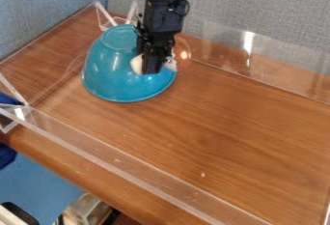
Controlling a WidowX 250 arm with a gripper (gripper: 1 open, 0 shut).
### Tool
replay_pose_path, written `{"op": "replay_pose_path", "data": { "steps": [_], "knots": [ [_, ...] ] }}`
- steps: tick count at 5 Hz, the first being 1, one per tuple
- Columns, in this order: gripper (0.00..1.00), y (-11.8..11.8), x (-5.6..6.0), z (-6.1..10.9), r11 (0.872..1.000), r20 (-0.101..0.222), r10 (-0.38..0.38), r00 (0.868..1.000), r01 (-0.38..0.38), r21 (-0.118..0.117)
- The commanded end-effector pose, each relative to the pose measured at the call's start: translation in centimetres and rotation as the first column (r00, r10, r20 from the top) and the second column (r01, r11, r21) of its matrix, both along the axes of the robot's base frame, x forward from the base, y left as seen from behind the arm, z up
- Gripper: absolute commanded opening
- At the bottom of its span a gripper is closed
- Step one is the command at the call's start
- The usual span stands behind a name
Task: Put the mushroom in the blue bowl
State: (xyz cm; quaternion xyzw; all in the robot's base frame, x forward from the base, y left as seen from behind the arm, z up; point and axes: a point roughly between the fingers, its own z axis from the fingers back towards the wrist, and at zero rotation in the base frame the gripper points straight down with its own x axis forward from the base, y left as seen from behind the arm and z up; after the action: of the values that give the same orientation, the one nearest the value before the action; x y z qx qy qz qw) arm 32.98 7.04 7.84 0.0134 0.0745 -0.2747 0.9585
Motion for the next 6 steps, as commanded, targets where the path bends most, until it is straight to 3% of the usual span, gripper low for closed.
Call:
{"op": "replay_pose_path", "data": {
  "steps": [1,2,3,4,6],
  "knots": [
    [0.00,-0.6,0.9,4.7,0.999,0.118,-0.023,0.993,0.019,0.032],
    [0.00,-0.9,0.5,6.7,0.998,0.145,-0.033,0.989,0.026,0.049],
    [0.00,-1.5,-0.5,6.9,0.998,0.147,-0.040,0.988,0.033,0.054],
    [0.00,-1.4,-1.6,6.4,0.998,0.132,-0.038,0.991,0.031,0.054],
    [0.00,-0.8,-1.8,4.6,0.999,0.094,0.024,0.995,-0.028,0.041]
  ]
}}
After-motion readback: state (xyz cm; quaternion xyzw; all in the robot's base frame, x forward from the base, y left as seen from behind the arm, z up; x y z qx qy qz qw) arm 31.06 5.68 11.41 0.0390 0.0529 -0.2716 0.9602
